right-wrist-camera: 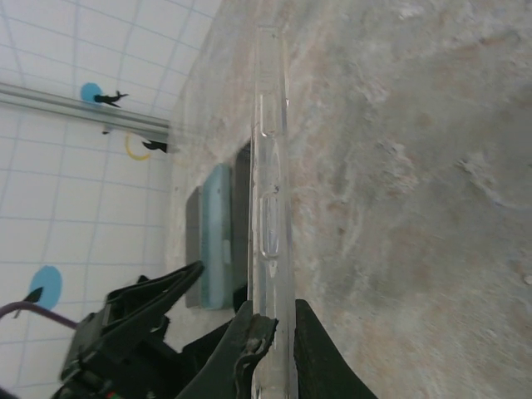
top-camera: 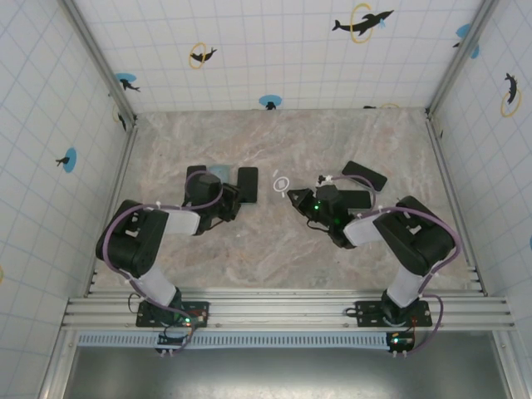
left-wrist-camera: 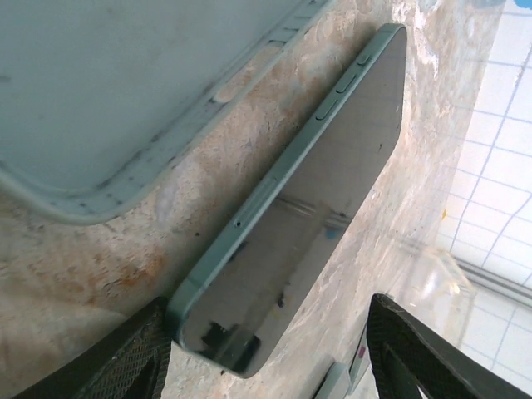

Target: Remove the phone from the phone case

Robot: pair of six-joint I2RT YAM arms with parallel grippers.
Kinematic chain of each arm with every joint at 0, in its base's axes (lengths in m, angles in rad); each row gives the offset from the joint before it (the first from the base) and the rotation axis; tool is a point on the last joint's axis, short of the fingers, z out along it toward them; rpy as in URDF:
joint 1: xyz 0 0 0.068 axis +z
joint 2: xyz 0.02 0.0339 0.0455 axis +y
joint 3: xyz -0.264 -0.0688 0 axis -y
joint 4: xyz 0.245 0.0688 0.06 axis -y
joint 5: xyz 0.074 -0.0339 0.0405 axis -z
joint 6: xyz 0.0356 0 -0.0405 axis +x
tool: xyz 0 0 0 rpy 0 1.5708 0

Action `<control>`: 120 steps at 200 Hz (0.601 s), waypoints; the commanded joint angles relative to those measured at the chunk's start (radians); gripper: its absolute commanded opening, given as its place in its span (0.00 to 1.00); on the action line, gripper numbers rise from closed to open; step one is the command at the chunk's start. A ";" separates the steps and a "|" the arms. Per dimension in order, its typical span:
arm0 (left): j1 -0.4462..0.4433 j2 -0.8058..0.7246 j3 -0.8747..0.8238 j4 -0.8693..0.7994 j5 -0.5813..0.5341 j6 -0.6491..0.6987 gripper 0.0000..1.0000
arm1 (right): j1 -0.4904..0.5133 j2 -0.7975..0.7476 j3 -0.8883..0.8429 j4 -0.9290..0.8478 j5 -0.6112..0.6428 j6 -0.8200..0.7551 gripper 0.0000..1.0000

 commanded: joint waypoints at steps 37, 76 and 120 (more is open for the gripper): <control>-0.004 -0.046 -0.051 -0.051 -0.041 -0.009 0.65 | 0.035 0.075 0.080 -0.033 0.112 0.010 0.00; -0.005 -0.098 -0.039 -0.072 -0.039 0.020 0.67 | 0.049 0.138 0.138 -0.048 0.132 0.022 0.00; 0.001 -0.207 0.018 -0.204 -0.057 0.141 0.72 | 0.061 0.209 0.181 -0.030 0.111 0.047 0.02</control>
